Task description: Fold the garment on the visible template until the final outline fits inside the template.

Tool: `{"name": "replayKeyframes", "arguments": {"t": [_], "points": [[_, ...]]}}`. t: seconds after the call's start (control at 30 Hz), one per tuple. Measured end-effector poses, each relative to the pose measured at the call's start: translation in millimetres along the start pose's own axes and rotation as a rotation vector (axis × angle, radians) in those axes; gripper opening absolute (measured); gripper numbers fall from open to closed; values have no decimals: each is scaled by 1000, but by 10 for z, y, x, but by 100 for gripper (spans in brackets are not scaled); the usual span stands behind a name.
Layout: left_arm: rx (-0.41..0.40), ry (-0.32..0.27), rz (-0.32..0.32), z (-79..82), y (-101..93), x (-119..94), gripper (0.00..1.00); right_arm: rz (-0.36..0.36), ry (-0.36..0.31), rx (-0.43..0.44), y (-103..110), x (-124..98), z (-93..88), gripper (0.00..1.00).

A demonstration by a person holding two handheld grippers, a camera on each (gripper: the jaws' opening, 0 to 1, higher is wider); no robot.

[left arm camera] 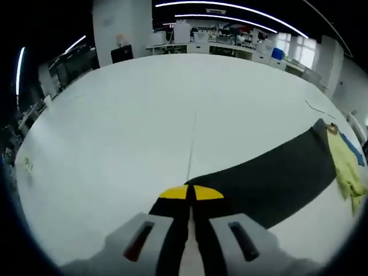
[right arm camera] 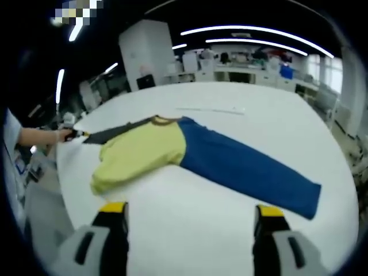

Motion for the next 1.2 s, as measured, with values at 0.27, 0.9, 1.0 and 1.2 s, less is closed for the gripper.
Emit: {"name": "replayKeyframes", "arguments": {"t": [0.27,0.9,1.0,1.2], "points": [[-41,-2,5,-1,41,36,0,-3,-1,1,-7,-3,-16,90],[84,-140,-198,162,-284,-280,24,28,-23,-5,50,-5,-8,90],[82,-190,-262,226,-433,-426,30,37,-29,-11,76,0,9,90],[124,-279,-448,320,-927,-810,52,65,-42,-30,180,17,47,90]]}}
Point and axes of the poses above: the point that each gripper's makers call its tool centre point, and the gripper's own axes: x roughly forward along the fingers, y roughly to its left, z roughly out of its top, the point moved 3 cm from there along -x, roughly backward along the fingers, and after that the axes turned 3 degrees about -y, right-handed, at the moved point
